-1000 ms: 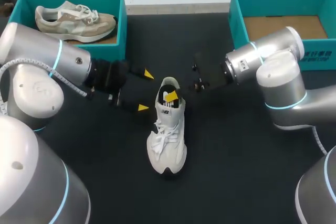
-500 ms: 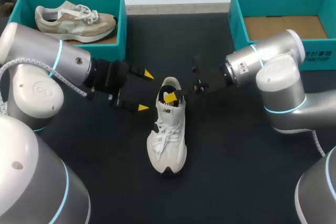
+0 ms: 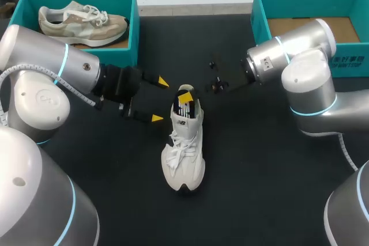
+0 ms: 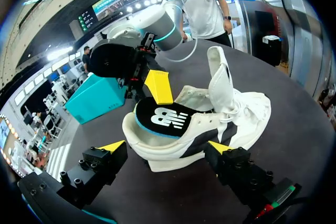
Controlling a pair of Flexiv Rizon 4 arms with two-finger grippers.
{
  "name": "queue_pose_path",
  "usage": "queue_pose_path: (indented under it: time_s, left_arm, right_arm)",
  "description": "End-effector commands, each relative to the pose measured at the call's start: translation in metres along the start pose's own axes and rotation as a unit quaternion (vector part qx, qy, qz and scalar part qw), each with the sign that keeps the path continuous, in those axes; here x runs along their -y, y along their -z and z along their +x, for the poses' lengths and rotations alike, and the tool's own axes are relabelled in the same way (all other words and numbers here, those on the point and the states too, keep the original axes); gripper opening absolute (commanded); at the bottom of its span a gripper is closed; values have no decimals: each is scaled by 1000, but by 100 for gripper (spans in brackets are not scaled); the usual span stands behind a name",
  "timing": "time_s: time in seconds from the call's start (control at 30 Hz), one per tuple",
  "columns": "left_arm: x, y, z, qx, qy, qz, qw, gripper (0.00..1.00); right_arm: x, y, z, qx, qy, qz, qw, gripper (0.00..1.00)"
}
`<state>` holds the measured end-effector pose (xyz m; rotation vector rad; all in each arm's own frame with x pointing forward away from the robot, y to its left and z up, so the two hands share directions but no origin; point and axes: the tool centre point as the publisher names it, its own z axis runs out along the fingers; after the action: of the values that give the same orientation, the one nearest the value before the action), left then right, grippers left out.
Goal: Take the shoe out of the shoebox, open the shoe tongue, remove and reinsert the insole, then place the shoe into the shoebox
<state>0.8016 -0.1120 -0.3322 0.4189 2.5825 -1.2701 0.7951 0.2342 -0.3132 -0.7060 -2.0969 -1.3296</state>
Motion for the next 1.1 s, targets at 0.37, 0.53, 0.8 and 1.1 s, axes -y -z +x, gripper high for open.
queue_pose_path:
  time_s: [0.37, 0.53, 0.8, 1.1]
  left_arm:
    - [0, 0, 1, 0, 0, -2, 1000, 100]
    - [0, 0, 1, 0, 0, -2, 1000, 100]
    - [0, 0, 1, 0, 0, -2, 1000, 100]
    - [10, 30, -1, -24, -60, -4, 998, 100]
  right_arm:
    - [-52, 25, 14, 31, 63, 18, 997, 42]
    - [-60, 47, 32, 53, 69, -7, 996, 43]
    - [-59, 52, 56, 57, 21, -57, 997, 0]
    - [-54, 44, 61, 149, -42, -42, 987, 0]
